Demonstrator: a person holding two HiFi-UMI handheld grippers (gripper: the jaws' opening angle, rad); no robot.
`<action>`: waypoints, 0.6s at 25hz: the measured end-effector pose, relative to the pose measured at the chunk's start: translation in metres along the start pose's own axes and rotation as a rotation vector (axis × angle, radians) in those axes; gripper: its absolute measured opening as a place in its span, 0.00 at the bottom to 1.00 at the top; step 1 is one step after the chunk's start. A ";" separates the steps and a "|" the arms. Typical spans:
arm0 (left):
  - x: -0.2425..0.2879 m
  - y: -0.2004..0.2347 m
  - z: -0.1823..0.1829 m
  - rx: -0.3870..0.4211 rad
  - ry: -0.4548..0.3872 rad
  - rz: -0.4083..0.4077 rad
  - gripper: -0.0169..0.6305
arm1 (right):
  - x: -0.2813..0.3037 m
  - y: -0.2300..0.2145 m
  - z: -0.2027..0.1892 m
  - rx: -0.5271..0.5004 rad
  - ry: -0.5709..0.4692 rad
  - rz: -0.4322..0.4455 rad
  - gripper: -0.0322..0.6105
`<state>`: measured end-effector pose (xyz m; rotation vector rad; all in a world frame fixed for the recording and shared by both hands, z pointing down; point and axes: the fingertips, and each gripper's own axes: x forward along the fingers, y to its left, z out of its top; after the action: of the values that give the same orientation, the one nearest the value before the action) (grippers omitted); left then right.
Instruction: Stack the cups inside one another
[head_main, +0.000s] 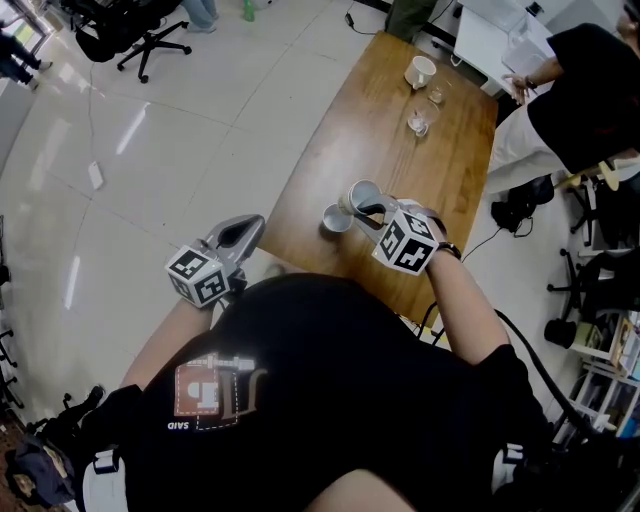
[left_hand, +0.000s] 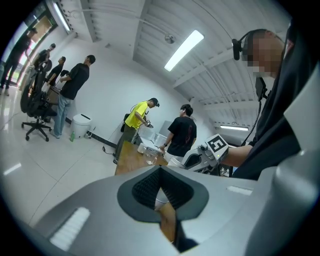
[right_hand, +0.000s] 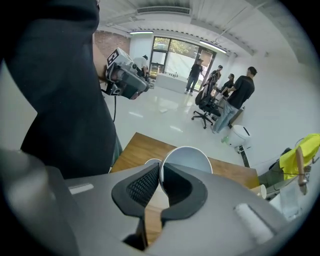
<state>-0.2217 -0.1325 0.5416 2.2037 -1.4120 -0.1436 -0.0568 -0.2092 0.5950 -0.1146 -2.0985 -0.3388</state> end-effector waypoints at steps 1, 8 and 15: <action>-0.002 0.001 -0.001 -0.003 0.000 0.006 0.02 | 0.006 0.005 0.000 -0.005 0.005 0.016 0.11; -0.015 0.011 -0.011 -0.024 0.015 0.040 0.02 | 0.055 0.025 -0.007 -0.006 0.046 0.063 0.15; -0.009 0.008 -0.009 -0.014 0.015 0.004 0.02 | -0.011 -0.014 0.021 0.231 -0.220 -0.058 0.25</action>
<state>-0.2288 -0.1244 0.5512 2.1858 -1.4032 -0.1345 -0.0715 -0.2160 0.5730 0.0487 -2.3458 -0.1205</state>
